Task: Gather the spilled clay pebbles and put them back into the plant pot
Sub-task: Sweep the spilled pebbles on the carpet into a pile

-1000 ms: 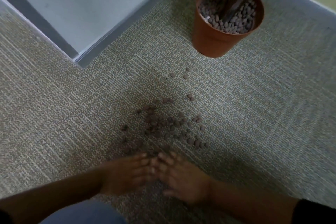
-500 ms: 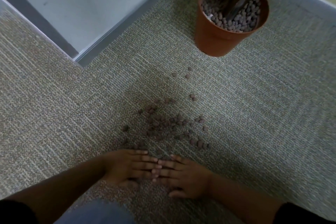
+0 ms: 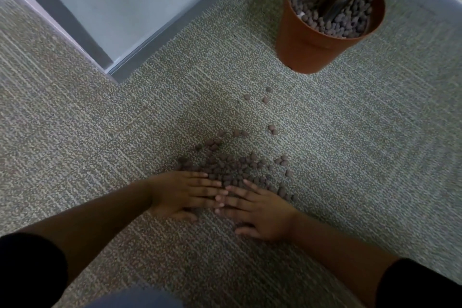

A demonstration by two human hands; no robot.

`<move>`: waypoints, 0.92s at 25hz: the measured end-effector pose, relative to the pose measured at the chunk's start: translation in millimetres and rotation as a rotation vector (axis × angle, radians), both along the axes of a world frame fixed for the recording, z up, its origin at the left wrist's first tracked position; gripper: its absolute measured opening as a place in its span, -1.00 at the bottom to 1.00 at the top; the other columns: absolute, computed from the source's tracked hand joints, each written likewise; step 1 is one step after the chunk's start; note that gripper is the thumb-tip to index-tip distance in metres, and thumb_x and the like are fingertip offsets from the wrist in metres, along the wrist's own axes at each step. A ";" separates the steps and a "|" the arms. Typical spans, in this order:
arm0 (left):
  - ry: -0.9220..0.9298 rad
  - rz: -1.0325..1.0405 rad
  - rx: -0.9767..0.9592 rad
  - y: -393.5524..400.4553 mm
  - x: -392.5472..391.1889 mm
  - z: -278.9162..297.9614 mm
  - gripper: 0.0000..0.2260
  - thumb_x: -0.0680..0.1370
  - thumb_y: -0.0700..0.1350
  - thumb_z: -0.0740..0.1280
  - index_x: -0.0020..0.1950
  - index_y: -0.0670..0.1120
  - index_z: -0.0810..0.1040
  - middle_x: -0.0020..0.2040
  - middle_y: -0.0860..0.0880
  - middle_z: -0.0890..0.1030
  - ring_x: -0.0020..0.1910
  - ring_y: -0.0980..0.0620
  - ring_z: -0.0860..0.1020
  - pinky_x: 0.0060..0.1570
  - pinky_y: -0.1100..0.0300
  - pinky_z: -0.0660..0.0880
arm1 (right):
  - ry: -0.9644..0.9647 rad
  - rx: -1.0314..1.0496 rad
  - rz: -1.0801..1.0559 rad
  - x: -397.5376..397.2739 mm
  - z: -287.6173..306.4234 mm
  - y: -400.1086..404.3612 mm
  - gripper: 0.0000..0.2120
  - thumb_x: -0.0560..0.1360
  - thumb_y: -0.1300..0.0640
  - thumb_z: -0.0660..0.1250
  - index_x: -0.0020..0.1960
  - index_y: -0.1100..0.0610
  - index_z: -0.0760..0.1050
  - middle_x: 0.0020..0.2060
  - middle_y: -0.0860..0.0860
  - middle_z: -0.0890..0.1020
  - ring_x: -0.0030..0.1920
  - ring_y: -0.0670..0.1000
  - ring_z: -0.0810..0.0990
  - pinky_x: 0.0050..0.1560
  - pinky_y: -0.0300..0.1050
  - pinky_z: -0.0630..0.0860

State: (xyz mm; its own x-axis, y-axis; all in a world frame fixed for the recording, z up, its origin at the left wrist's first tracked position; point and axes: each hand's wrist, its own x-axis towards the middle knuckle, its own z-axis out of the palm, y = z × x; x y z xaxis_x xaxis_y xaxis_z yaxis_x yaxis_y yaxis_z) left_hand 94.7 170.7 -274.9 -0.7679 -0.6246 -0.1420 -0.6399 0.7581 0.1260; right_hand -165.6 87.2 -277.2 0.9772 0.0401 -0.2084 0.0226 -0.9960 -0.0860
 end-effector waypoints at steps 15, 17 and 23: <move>0.006 0.959 0.186 26.3 15.5 4.6 -0.03 0.38 0.50 -0.13 0.49 -0.26 0.02 0.53 -0.18 0.09 0.51 -0.13 0.06 0.47 0.00 -0.03 | 0.093 0.190 -1.385 -91.4 25.3 26.4 -0.10 0.41 -0.46 -0.08 0.55 0.08 -0.10 0.52 -0.05 -0.13 0.53 0.02 -0.22 0.51 0.23 -0.16; 0.012 1.023 0.168 15.8 14.7 -3.6 0.02 0.34 0.54 -0.11 0.50 -0.20 -0.17 0.53 -0.12 -0.09 0.53 -0.06 -0.08 0.50 0.03 -0.09 | 0.178 0.158 -1.427 -87.6 18.9 45.2 -0.02 0.37 -0.50 -0.27 0.53 0.18 0.00 0.53 0.06 -0.04 0.53 0.11 -0.15 0.48 0.25 -0.09; 0.031 0.881 0.126 -40.8 12.7 -7.9 0.01 0.30 0.55 -0.15 0.52 -0.15 -0.15 0.56 -0.10 0.01 0.52 0.05 -0.09 0.51 0.07 -0.07 | 0.141 0.027 -1.357 -39.8 10.1 18.5 -0.05 0.46 -0.41 -0.29 0.47 0.33 0.17 0.47 0.27 0.22 0.49 0.28 0.15 0.46 0.25 0.07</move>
